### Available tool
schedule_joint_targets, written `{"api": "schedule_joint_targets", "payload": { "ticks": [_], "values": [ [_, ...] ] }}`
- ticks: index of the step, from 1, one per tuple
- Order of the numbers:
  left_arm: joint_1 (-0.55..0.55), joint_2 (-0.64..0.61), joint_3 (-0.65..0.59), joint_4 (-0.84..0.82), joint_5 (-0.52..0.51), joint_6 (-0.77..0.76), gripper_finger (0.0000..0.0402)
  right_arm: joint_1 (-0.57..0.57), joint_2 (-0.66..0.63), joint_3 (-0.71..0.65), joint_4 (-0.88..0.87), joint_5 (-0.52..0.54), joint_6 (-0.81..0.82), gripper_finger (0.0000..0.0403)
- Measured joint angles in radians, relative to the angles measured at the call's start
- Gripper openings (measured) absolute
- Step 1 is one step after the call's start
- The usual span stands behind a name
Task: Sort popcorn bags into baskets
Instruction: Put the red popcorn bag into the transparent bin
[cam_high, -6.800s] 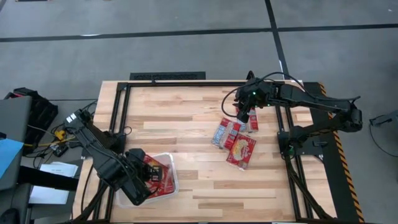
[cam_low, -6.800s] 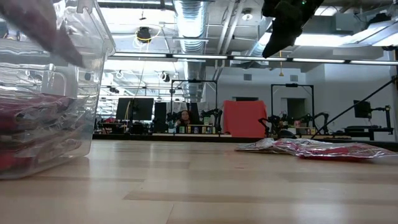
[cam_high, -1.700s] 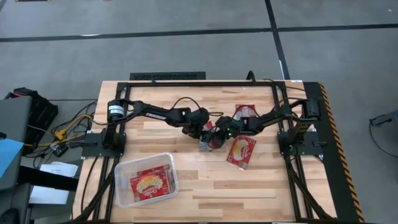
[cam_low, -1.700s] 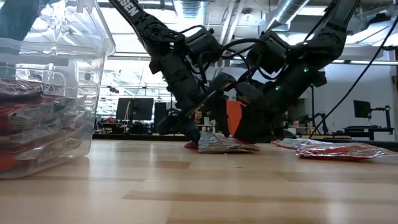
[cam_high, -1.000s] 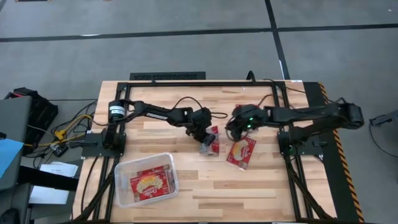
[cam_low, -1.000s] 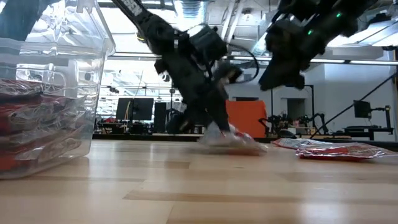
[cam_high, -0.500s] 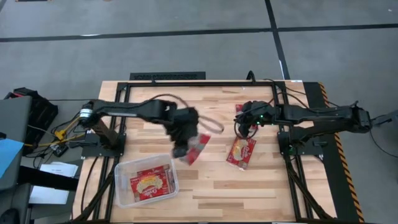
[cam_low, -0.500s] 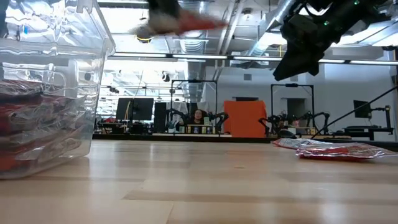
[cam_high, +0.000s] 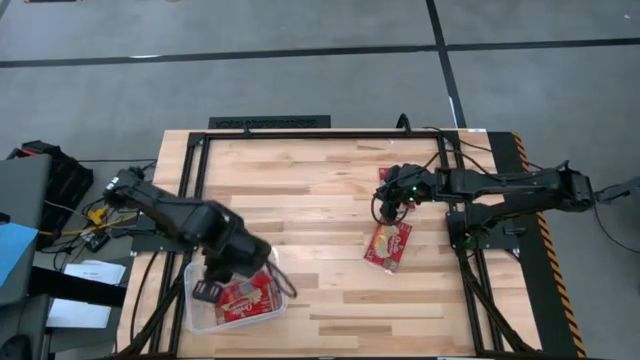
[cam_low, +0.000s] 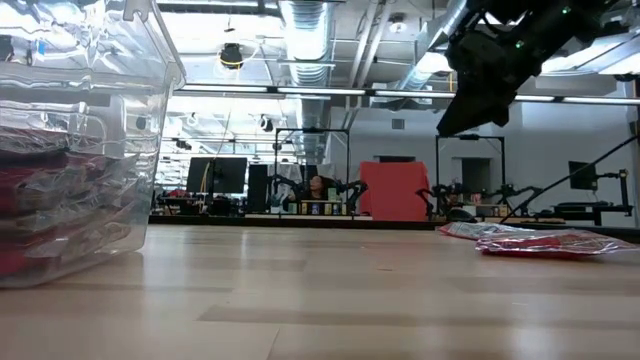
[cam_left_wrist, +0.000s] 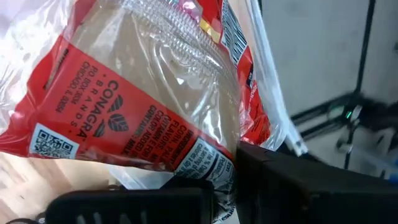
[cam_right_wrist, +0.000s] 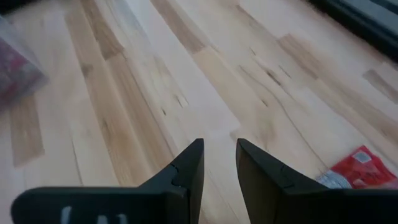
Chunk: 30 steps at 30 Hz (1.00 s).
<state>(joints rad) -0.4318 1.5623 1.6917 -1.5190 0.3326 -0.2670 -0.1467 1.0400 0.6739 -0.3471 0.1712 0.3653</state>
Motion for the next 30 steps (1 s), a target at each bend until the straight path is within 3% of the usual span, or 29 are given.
{"api": "schedule_joint_targets", "payload": {
  "ticks": [13,30],
  "values": [
    [-0.028,0.002,-0.273,0.194,0.032,0.115,0.0013,0.000,0.047,-0.002,-0.003,-0.001,0.019,0.0118],
    [-0.026,0.011,-0.288,0.291,0.049,0.231,0.0105,0.000,0.047,-0.002,-0.012,-0.001,0.019,0.0119]
  ]
}}
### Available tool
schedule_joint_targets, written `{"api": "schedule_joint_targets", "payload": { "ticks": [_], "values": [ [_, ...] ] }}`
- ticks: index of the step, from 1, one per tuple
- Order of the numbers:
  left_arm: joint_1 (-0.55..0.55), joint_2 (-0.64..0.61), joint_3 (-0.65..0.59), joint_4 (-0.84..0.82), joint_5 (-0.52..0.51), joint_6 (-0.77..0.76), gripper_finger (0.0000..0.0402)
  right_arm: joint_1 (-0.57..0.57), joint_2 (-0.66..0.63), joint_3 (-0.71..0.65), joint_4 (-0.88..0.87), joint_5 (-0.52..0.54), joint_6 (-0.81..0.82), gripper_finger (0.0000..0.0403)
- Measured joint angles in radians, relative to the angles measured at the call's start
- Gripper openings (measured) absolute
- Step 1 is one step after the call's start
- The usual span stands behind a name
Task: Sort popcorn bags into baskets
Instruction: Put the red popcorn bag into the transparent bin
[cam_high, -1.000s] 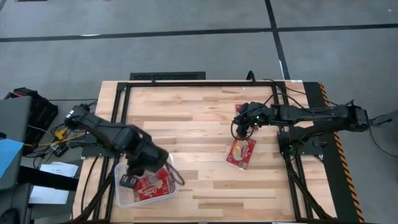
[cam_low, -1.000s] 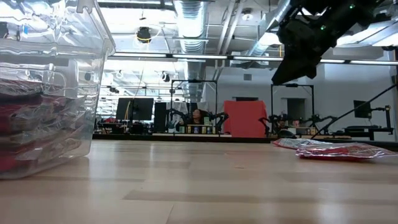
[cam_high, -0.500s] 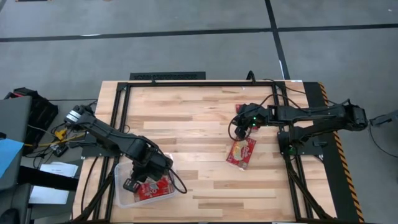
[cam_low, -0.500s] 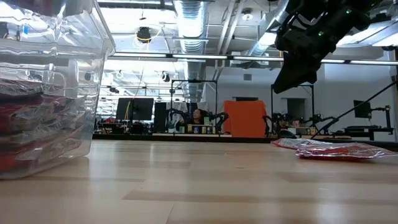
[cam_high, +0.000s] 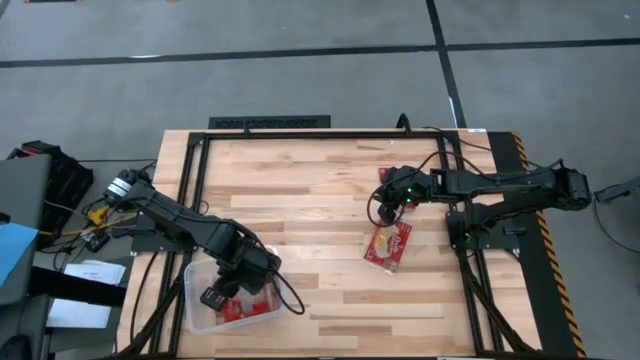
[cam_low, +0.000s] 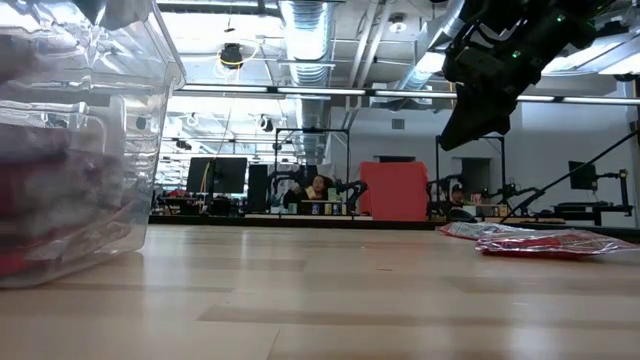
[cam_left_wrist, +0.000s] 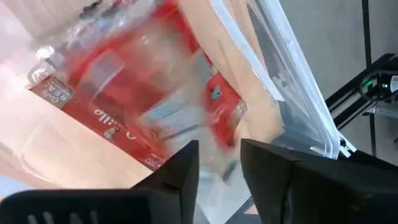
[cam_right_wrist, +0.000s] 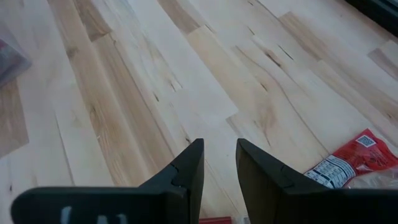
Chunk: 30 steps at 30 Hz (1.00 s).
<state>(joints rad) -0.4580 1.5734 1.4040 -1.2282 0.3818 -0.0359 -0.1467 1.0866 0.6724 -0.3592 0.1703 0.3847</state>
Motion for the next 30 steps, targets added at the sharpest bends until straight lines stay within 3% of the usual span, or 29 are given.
{"api": "schedule_joint_targets", "payload": {
  "ticks": [10,14,18,23,30],
  "values": [
    [0.036,-0.001,0.000,-0.008,-0.057,-0.029,0.0155,0.000,0.000,0.000,0.000,0.000,0.013,0.0118],
    [0.132,-0.004,0.000,-0.016,-0.108,-0.032,0.0160,-0.026,-0.001,0.001,-0.046,0.011,0.115,0.0118],
    [0.301,-0.004,0.004,0.048,-0.137,-0.055,0.0160,-0.085,-0.001,0.001,-0.241,0.060,0.235,0.0118],
    [0.538,0.007,0.008,0.406,-0.181,-0.139,0.0161,-0.143,-0.001,-0.012,-0.426,0.275,0.296,0.0118],
    [0.750,0.185,0.009,0.930,-0.126,-0.404,0.0161,-0.232,-0.001,-0.127,-0.420,0.303,0.385,0.0118]
  ]
}}
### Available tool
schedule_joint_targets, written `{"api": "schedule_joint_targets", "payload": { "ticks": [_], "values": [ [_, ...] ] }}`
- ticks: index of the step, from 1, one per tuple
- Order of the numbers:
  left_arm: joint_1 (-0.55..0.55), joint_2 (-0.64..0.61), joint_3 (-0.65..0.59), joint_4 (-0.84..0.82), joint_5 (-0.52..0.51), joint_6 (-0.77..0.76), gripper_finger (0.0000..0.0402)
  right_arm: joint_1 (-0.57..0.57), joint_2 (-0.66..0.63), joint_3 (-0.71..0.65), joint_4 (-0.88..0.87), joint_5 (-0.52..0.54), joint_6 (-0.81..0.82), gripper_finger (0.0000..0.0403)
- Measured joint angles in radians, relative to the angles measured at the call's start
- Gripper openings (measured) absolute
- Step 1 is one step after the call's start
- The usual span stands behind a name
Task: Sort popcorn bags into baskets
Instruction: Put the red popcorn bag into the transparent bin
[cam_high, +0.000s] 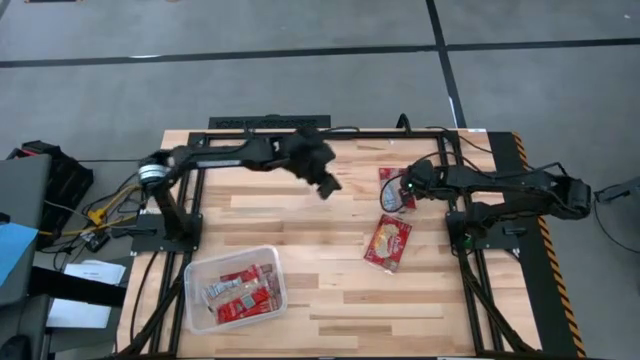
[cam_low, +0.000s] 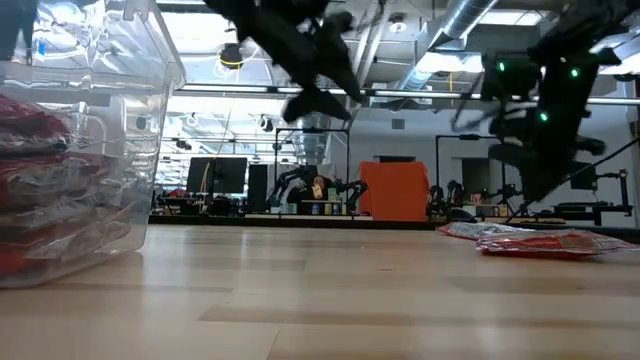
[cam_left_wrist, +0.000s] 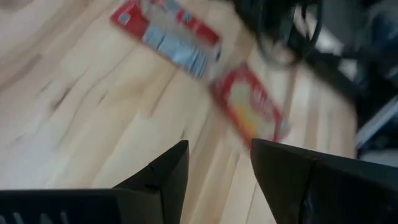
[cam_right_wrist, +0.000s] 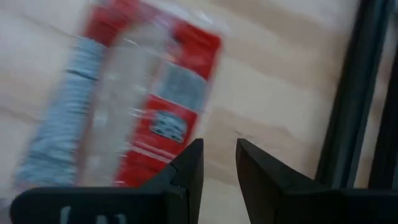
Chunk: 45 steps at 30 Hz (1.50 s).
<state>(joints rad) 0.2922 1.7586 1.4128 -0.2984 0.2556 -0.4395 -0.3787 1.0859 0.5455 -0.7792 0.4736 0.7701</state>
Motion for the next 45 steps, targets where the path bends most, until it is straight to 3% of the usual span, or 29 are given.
{"api": "schedule_joint_targets", "payload": {
  "ticks": [8,11,16,25,34,45],
  "values": [
    [0.054,0.279,-0.002,0.309,0.106,-0.241,0.0188,-0.079,0.000,-0.136,0.124,-0.013,0.053,0.0118],
    [0.049,0.362,-0.002,0.363,0.164,-0.314,0.0210,-0.091,0.000,-0.161,0.202,-0.048,0.051,0.0118],
    [0.037,0.453,-0.002,0.427,0.165,-0.431,0.0248,-0.073,0.065,-0.164,0.356,-0.079,0.023,0.0118],
    [0.014,0.478,0.001,0.507,0.039,-0.531,0.0294,-0.032,0.310,-0.127,0.588,-0.094,-0.025,0.0118],
    [0.005,0.481,0.000,0.547,-0.034,-0.571,0.0293,0.045,0.435,0.049,0.587,-0.182,-0.141,0.0118],
    [-0.006,0.481,-0.001,0.528,-0.066,-0.584,0.0284,0.081,0.546,0.139,0.571,-0.174,-0.168,0.0118]
  ]
}}
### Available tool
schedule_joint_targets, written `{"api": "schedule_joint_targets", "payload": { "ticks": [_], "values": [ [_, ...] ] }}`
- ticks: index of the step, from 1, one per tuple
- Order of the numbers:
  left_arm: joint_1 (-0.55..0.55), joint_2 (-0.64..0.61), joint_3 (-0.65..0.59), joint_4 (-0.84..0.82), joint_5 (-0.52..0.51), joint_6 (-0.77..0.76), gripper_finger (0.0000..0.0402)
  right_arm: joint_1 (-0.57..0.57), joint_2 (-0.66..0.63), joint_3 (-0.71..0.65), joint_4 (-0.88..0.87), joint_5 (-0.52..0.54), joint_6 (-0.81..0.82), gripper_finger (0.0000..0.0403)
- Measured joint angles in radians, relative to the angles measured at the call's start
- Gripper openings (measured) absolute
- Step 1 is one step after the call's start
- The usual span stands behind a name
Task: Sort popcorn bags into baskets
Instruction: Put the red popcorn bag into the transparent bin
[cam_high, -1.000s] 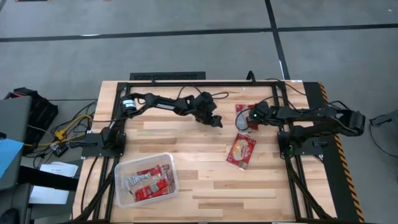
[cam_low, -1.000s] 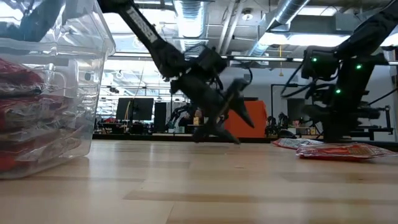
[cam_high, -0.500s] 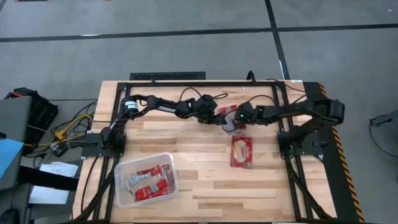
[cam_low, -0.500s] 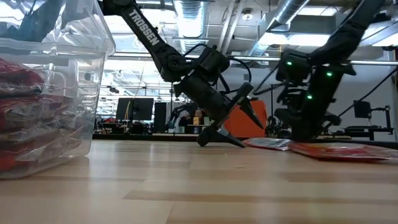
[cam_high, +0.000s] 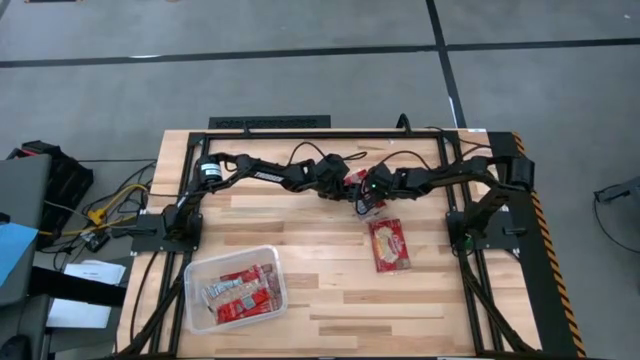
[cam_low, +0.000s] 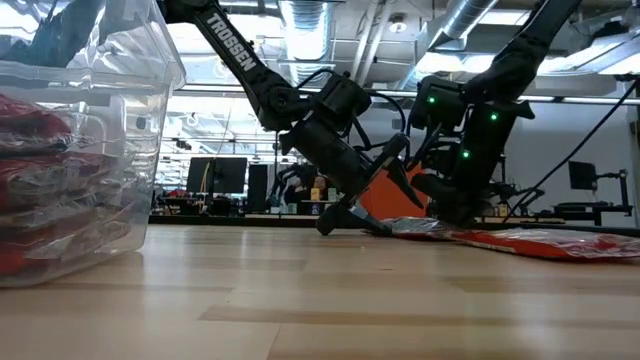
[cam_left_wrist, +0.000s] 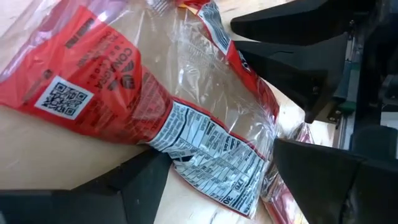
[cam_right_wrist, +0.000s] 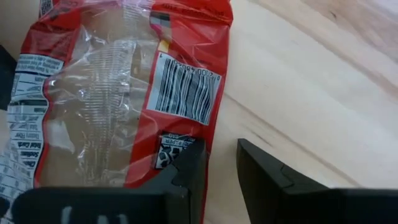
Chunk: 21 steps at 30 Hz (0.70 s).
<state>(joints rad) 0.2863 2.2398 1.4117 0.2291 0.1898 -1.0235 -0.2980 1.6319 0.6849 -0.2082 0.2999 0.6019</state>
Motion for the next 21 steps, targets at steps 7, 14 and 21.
{"api": "schedule_joint_targets", "payload": {
  "ticks": [7,14,21],
  "values": [
    [0.000,0.001,0.001,0.006,-0.005,-0.037,0.0204,0.000,-0.093,-0.006,-0.125,-0.050,-0.024,0.0118],
    [-0.003,0.001,0.002,-0.009,-0.038,0.010,0.0081,-0.004,-0.283,-0.003,-0.202,-0.039,-0.028,0.0118],
    [-0.007,0.001,0.001,-0.003,-0.033,0.027,0.0006,0.023,-0.387,-0.003,-0.288,-0.025,-0.028,0.0118]
  ]
}}
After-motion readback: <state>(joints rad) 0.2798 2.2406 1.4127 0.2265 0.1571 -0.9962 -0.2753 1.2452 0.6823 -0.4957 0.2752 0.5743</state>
